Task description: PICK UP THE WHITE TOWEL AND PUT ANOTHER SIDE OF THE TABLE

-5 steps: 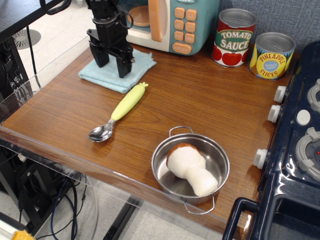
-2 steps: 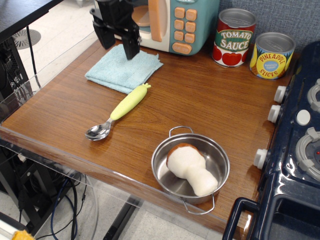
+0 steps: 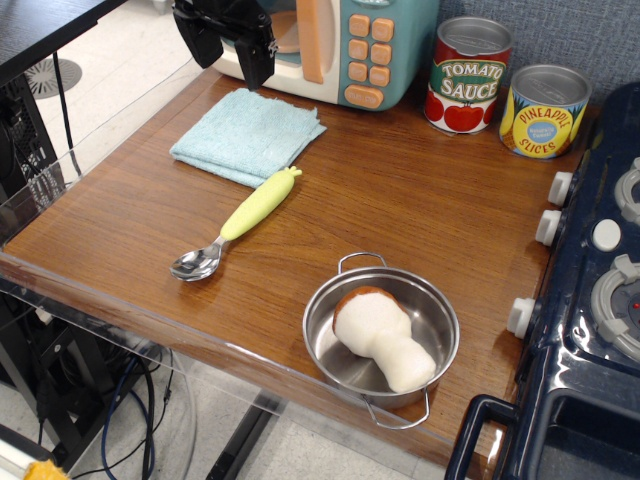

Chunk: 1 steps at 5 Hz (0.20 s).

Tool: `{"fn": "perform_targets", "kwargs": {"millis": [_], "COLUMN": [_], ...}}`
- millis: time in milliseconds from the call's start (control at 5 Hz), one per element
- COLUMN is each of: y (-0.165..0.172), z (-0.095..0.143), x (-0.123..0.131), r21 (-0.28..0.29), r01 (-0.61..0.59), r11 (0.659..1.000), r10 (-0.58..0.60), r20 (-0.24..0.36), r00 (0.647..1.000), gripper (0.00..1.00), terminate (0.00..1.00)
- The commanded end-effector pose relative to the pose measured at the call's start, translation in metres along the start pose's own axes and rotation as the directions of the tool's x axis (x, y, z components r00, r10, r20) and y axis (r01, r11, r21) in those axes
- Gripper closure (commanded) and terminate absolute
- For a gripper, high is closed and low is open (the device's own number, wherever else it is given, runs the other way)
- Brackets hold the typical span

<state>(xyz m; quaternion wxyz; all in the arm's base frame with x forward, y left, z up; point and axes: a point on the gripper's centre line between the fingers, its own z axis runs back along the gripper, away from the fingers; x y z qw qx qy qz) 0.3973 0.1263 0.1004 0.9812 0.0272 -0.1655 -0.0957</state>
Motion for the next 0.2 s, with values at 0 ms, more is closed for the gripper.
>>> {"fn": "perform_targets", "kwargs": {"millis": [0], "y": [0.0037], "z": [0.0286], "x": [-0.0011], "r21": [0.034], "r01": [0.0], "r11": [0.999], "r10": [-0.002], "r20": [0.053], "r00": [0.999], "gripper": [0.0], "terminate": [1.0]}}
